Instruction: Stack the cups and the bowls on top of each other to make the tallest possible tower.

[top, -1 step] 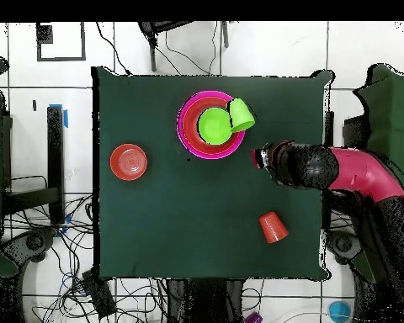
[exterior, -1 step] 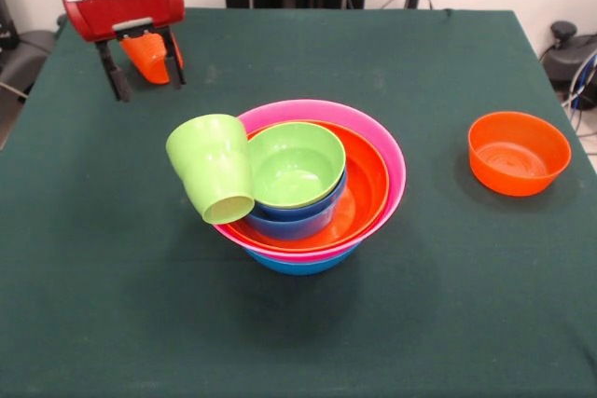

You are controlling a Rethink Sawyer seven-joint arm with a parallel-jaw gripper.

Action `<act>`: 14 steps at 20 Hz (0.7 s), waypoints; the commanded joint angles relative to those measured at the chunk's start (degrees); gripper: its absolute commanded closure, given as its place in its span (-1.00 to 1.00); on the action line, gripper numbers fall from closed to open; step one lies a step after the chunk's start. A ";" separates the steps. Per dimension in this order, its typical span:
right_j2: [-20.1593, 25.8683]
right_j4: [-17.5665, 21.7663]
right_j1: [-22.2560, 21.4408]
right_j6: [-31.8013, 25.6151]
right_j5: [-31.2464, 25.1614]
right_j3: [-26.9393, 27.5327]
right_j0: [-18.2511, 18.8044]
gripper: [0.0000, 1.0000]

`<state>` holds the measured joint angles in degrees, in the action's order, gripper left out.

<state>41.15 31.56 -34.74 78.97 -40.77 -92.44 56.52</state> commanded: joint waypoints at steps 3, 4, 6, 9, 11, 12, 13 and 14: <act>2.14 0.34 1.13 -3.30 2.68 1.89 -1.23 -1.00; 2.25 0.10 0.95 -2.94 2.91 1.44 -1.01 -1.00; 2.22 -0.09 0.25 -2.03 3.50 0.60 -0.84 -1.00; 3.64 -1.22 -0.57 -0.18 5.62 -0.69 -0.50 -1.00; 5.22 -1.36 -0.16 -0.51 7.81 -1.38 0.31 -1.00; 5.66 -1.36 -0.07 -0.81 8.15 -1.72 0.61 -1.00; 6.03 -1.59 -0.21 -0.56 8.63 -2.36 1.00 -1.00; 6.41 -1.82 -0.34 -0.30 9.12 -2.99 1.40 -1.00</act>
<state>44.49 30.30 -34.88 78.97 -36.61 -92.54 57.78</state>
